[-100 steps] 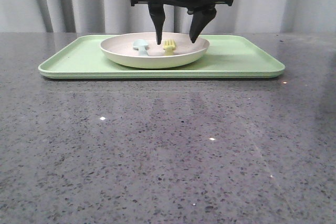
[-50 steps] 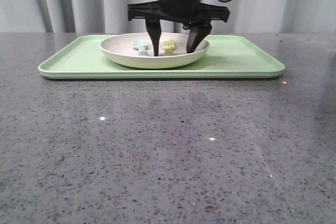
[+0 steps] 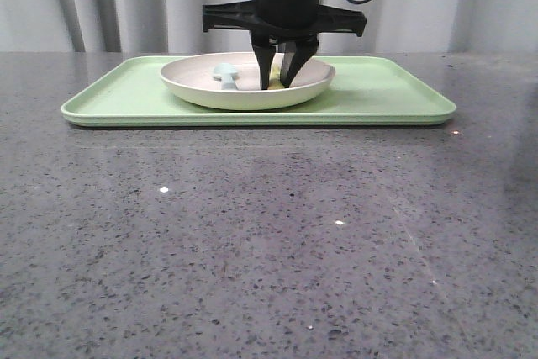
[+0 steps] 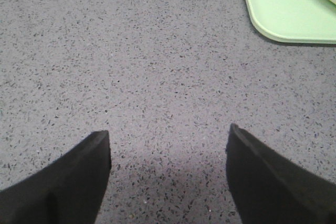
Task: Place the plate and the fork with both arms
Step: 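Lower the right gripper onto the yellow fork and close it, then lift the yellow fork out of the plate with the right gripper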
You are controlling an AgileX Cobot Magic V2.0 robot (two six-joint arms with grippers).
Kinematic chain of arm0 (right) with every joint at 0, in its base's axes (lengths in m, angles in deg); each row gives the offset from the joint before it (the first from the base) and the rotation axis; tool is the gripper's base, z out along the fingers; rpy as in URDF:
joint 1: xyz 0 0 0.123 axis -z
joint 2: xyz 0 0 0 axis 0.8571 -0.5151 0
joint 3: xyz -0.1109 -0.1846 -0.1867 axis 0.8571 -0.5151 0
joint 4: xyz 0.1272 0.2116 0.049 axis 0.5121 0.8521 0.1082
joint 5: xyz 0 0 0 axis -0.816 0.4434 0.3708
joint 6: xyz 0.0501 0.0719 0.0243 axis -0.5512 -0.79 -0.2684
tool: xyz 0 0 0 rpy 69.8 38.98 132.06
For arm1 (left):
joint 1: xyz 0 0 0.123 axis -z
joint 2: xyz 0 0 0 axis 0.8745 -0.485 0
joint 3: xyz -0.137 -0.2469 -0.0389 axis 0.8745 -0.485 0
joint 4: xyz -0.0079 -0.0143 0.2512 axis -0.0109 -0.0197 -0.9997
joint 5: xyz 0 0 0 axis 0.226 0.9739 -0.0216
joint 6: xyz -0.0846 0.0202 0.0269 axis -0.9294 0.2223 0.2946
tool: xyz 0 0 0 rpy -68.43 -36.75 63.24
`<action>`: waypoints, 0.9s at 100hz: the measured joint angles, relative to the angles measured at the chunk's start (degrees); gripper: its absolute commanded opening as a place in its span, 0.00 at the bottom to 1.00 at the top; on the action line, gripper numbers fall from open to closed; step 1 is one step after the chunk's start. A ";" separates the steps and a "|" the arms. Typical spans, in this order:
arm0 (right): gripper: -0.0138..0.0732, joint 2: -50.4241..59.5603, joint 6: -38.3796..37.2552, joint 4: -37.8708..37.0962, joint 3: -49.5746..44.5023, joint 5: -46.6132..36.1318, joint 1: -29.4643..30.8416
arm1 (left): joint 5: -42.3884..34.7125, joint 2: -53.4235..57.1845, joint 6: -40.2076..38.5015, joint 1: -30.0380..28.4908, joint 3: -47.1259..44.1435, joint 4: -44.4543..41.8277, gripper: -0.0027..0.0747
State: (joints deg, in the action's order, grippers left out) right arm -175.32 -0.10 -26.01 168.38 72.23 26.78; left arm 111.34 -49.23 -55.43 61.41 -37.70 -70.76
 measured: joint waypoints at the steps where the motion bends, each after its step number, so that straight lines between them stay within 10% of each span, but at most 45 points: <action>1: 0.23 0.00 0.01 0.00 0.00 0.00 0.00 | 0.00 0.00 0.00 0.00 0.00 0.00 0.63; 90: 0.15 -0.78 0.65 -0.71 12.42 8.96 0.00 | 0.00 0.00 0.00 0.00 0.00 0.00 0.63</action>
State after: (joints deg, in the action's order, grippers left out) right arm -176.10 0.55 -26.72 180.80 81.19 26.78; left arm 111.34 -49.23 -55.43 61.41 -37.70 -70.76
